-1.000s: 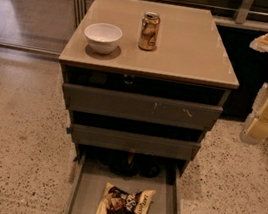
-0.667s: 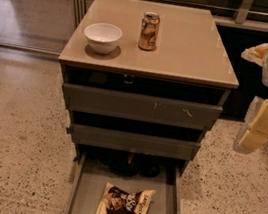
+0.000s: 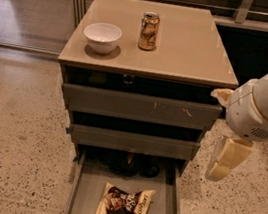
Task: Pick brown chip bag from bottom drawer and place on counter
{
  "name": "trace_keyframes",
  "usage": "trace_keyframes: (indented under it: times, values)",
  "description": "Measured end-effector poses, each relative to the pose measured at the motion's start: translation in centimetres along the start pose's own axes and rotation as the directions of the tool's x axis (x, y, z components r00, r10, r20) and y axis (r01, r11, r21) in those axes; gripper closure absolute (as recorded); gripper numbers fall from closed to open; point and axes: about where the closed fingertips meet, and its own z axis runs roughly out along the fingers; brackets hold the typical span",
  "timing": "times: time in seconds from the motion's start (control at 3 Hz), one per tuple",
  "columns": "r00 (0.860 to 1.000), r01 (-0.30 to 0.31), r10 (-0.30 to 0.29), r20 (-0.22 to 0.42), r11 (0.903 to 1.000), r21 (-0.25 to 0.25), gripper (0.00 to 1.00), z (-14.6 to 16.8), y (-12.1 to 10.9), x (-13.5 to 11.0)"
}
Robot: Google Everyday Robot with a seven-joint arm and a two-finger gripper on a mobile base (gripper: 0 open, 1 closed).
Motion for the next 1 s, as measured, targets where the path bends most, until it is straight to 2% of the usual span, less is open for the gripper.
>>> trace_keyframes:
  times: [0.67,1.0]
  values:
    - [1.000,0.009,-0.008,0.017,0.9974,-0.071,0.00,7.1,2.7,1.5]
    - [1.000,-0.002,0.005,0.022,0.9925,-0.123,0.00,10.8,4.0,2.5]
